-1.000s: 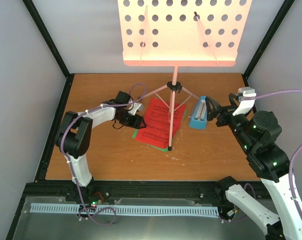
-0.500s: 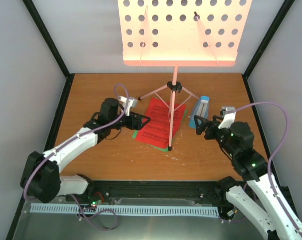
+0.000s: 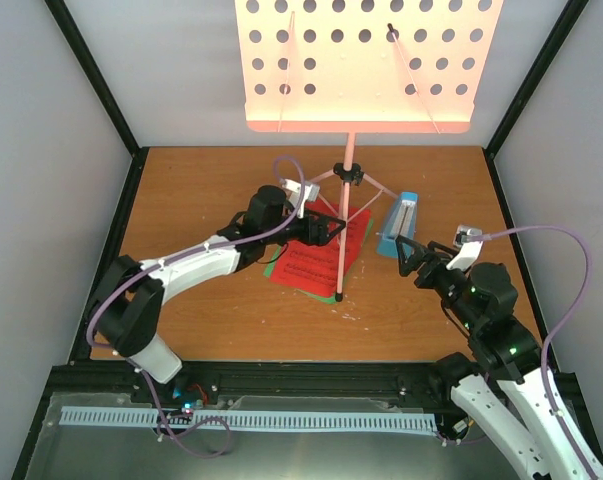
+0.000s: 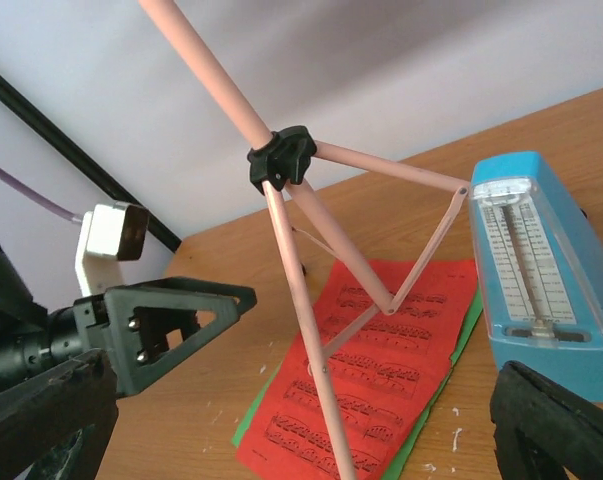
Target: Pack up the instrument practice props
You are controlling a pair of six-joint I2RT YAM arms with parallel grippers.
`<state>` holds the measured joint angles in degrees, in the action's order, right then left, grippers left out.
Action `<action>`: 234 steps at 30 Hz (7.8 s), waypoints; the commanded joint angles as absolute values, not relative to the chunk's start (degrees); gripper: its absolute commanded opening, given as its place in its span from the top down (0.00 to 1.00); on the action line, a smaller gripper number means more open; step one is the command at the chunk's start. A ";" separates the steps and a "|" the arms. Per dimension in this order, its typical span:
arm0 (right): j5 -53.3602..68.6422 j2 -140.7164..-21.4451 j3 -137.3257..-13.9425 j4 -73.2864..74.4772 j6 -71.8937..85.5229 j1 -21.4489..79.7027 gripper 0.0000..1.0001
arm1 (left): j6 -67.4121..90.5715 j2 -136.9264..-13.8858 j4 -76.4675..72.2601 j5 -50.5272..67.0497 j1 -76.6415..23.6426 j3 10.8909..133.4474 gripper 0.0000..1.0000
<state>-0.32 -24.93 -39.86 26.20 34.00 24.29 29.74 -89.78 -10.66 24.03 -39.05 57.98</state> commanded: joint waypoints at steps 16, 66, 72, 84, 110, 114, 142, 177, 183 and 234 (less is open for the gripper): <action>-2.15 -25.28 -36.04 25.90 37.34 23.96 0.00 | 22.62 -105.03 -9.32 22.91 -40.65 74.71 0.49; 11.16 -30.40 -36.19 18.13 36.30 23.99 0.00 | 12.92 -74.65 11.53 21.11 -40.02 58.15 0.01; 20.62 -40.03 -37.08 5.59 39.58 23.99 0.01 | 11.98 -66.80 17.75 27.10 -31.54 58.80 0.00; 25.40 -60.26 -45.13 -4.04 44.95 23.98 0.20 | 8.29 -59.45 16.37 20.47 -14.15 51.79 0.01; 23.80 -69.11 -48.07 -2.82 19.57 24.08 0.97 | 7.03 -58.86 14.09 17.57 -14.15 47.10 0.01; 20.06 -68.32 -46.63 -2.26 7.08 24.03 0.97 | 7.14 -59.15 14.20 18.03 -14.15 47.16 0.01; 7.34 -58.09 -38.52 -10.09 -24.32 29.50 0.44 | 6.79 -59.58 14.51 17.92 -14.13 46.81 0.01; 3.39 -51.98 -39.32 -5.19 90.00 28.12 0.11 | 6.86 -61.00 14.82 14.16 -14.14 47.21 0.01; 8.98 -59.95 -41.12 -9.07 95.39 28.10 0.14 | 6.77 -60.93 14.81 14.19 -14.15 47.28 0.01; 7.99 -67.51 -43.26 -12.48 93.08 28.01 0.77 | 6.50 -61.02 14.90 13.97 -14.15 47.37 0.01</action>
